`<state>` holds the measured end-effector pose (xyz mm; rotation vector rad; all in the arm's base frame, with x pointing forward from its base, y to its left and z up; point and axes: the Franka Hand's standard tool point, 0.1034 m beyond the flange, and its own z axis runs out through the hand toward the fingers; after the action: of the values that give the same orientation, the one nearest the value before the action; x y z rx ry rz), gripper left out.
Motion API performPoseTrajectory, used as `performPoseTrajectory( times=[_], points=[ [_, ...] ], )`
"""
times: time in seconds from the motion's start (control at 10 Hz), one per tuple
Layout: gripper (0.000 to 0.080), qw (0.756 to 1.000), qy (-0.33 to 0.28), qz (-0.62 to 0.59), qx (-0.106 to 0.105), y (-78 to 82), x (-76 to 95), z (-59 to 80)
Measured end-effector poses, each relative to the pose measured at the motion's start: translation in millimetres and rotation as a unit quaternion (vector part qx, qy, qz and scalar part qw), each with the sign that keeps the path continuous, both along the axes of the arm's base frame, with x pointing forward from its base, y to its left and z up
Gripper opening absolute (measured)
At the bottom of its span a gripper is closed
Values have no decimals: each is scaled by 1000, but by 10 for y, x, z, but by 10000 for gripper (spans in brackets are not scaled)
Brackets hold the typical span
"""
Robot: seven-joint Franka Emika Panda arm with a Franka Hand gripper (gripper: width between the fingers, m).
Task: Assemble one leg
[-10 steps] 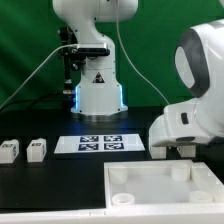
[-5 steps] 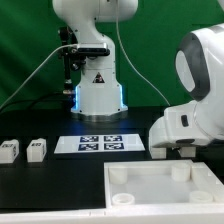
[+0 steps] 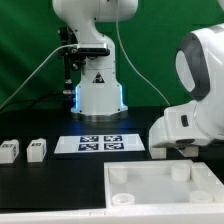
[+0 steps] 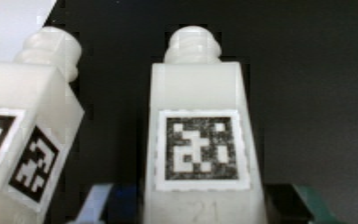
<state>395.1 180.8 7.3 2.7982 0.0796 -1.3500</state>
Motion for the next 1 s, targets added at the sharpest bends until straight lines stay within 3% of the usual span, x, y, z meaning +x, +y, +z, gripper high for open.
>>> performPoseTrajectory(
  times=[0.3,0.4,0.6,0.8,0.9,1.0],
  points=[
    [291,1000,-2,2,3,-2,22,15],
    [292,1000,-15,5,11,0,138,116],
    [293,996,-73,11,41,-72,415,421],
    [293,992,-116,16,53,-140,572,749],
    [293,976,-203,24,73,-172,791,912],
    [293,962,-258,35,85,-250,840,1092]
  ],
)
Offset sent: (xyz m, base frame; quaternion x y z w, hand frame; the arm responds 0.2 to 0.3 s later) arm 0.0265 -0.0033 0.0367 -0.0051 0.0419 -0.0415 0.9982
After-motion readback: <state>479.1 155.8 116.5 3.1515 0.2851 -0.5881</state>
